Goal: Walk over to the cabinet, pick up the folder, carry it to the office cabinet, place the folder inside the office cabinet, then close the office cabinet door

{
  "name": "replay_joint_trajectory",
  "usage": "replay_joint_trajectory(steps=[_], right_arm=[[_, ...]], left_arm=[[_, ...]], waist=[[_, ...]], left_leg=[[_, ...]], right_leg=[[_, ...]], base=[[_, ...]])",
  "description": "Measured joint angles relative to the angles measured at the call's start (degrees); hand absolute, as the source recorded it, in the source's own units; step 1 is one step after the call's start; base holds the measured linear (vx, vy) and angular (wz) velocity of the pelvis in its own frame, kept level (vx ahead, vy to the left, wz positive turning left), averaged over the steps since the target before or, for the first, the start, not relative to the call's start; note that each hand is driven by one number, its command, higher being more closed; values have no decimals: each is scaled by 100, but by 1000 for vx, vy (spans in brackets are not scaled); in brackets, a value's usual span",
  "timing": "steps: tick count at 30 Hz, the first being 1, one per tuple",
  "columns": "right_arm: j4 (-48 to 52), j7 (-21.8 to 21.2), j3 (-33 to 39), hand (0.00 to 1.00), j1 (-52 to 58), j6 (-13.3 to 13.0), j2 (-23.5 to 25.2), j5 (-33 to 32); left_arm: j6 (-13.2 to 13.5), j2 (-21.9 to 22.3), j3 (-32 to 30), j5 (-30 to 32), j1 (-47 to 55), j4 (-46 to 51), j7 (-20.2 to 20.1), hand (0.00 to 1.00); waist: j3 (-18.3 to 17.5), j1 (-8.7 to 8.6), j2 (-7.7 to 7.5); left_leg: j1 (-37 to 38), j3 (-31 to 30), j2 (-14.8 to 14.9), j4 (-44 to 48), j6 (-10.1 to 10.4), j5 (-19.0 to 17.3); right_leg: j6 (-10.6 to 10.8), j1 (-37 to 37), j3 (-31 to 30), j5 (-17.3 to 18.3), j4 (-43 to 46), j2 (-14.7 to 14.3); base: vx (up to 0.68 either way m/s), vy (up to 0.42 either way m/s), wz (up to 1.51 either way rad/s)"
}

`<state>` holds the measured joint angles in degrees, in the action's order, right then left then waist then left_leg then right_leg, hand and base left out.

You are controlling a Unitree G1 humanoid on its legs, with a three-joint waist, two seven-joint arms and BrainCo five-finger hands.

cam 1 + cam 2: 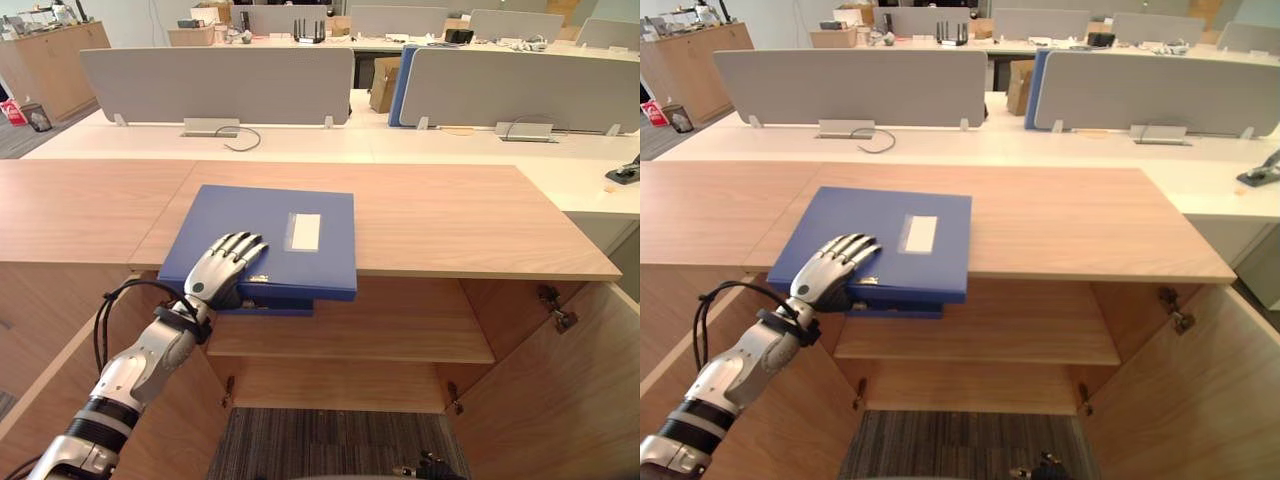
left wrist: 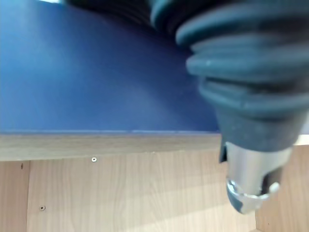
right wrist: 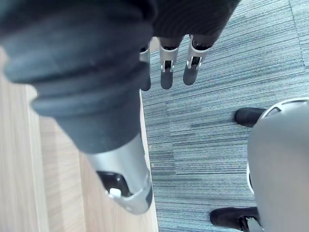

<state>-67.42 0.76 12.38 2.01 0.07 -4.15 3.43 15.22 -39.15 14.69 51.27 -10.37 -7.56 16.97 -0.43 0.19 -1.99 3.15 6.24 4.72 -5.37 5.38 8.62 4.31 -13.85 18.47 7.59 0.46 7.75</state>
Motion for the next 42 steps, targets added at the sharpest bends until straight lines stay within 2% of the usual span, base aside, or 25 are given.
replay_joint_trajectory(steps=[20,22,26,29,31,36,40,42], right_arm=[[0,63,-6,0,-17,-1,-83,6],[0,66,-7,0,-20,-1,-89,5],[0,103,-19,0,-28,-1,-89,4],[-2,108,-44,0,-32,0,-85,4],[-11,118,-123,0,-46,1,-78,3],[-51,154,-154,0,-152,-2,-63,1],[-369,156,-244,0,-231,-1,-5,-11],[-438,156,-245,0,-246,-3,8,-11]], left_arm=[[-130,-112,111,394,-311,-455,213,100],[-166,-38,12,403,-256,-332,214,100],[-370,700,-629,430,327,467,222,100],[-411,1295,-982,112,659,1138,306,100],[-412,1673,-1045,-429,915,1687,465,100],[-284,1996,-1047,-1438,1187,2204,511,100],[-291,2334,-1182,-2296,1442,2788,540,100],[-297,2446,-1184,-2514,1554,3088,550,100]], waist=[[5,-68,30],[14,-68,34],[108,-62,55],[128,-44,80],[130,0,66],[127,26,70],[133,52,53],[132,63,53]], left_leg=[[105,110,1,0,8,-49],[103,107,1,0,8,-49],[64,97,-14,1,-2,-69],[-22,64,-33,6,-5,-68],[-23,19,-39,28,-5,-68],[-23,-19,-37,31,-5,-60],[-28,-14,-26,31,-12,-36],[-36,-16,-16,29,-17,-19]], right_leg=[[2,-39,-111,1,-3,17],[2,-36,-110,2,-4,17],[1,8,-116,6,-6,29],[3,73,-100,4,-3,37],[0,67,-99,4,-3,39],[-9,44,-76,9,-1,35],[-8,70,-101,8,53,35],[-8,91,-103,9,94,33]], base=[[0,1,-2],[0,0,0],[0,0,0],[5,3,1],[43,4,1],[0,2,1],[-9,7,0],[-44,23,2]])
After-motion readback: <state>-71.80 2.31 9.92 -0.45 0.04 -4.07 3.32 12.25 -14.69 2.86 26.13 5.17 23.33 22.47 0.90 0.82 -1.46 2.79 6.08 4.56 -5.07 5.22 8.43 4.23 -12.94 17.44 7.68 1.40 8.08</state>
